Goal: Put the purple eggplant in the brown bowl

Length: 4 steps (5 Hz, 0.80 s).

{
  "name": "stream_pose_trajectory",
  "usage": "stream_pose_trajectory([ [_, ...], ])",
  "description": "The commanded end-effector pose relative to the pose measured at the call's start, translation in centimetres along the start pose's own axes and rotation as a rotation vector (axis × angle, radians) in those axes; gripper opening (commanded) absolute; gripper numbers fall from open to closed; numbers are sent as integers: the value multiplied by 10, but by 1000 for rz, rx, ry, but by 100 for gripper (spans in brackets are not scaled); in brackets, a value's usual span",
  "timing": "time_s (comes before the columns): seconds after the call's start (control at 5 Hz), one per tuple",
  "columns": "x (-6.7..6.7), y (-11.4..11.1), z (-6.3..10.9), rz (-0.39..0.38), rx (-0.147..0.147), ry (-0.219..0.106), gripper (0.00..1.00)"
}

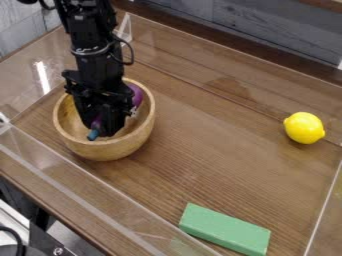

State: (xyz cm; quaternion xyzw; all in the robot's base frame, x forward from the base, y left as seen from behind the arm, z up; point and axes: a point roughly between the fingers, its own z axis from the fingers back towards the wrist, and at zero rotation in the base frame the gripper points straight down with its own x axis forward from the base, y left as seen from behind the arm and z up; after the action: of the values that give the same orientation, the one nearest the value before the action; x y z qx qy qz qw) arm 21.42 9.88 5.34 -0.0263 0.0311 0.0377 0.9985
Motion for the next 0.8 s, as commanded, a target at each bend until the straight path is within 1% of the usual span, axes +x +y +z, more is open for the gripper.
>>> stream_pose_trajectory([
  [0.0,3,5,5,11,14,-29,0],
  [0.2,3,6,4,16,13,-26,100],
  [0.6,2,6,-1,23,11,-23,100],
])
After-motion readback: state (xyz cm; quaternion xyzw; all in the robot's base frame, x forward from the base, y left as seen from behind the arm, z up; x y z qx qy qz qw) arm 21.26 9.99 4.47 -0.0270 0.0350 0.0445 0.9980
